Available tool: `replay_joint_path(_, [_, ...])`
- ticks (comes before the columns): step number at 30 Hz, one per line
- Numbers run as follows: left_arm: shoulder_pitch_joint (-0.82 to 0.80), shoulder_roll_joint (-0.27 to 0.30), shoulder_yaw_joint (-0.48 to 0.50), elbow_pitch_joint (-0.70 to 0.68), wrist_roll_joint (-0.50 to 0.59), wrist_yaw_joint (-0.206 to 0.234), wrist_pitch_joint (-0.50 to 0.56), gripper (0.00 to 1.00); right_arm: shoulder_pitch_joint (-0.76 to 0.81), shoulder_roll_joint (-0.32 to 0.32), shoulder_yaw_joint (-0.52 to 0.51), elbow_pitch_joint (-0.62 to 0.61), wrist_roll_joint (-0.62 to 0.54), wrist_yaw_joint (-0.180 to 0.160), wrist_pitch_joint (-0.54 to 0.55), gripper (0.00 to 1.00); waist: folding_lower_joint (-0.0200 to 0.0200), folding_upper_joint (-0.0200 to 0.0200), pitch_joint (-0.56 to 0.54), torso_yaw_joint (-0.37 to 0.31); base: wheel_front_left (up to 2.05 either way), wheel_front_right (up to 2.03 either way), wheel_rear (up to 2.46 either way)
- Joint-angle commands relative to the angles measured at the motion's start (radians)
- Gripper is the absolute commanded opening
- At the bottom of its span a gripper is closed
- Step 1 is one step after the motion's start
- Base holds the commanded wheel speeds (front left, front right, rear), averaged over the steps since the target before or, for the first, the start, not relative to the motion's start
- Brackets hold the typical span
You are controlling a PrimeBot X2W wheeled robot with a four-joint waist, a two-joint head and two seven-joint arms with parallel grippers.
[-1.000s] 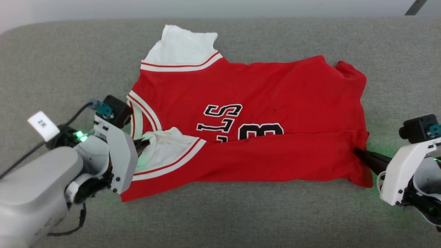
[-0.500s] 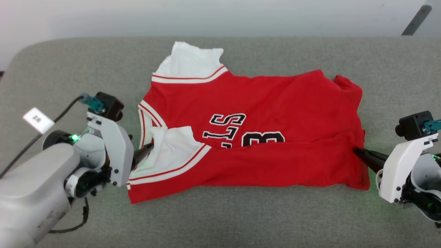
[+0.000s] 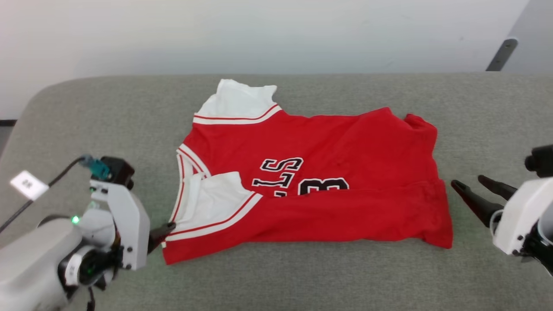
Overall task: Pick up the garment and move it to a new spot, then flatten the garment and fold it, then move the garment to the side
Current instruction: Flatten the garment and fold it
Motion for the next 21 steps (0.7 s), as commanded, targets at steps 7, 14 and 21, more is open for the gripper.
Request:
replay_joint_path(7, [0.083, 0.052, -0.003, -0.081, -0.028, 0.044, -0.03, 1.0, 0.123, 0.038, -0.155, -0.118, -0.056, -0.001, 0.015, 1.0, 0.0, 0.0, 0.027, -0.042, 0.0, 0.0, 0.0])
replay_joint_path(14, [0.121, 0.052, -0.014, -0.074, -0.023, 0.061, -0.051, 1.0, 0.231, 0.127, -0.298, -0.26, -0.134, -0.001, 0.083, 1.0, 0.0, 0.0, 0.059, -0.06, 0.0, 0.0, 0.0])
replay_joint_path(21, [0.106, 0.005, -0.009, 0.003, -0.041, 0.016, -0.051, 0.76, 0.289, 0.192, -0.356, -0.366, -0.165, -0.001, 0.21, 1.0, 0.0, 0.0, 0.084, -0.064, 0.0, 0.0, 0.0])
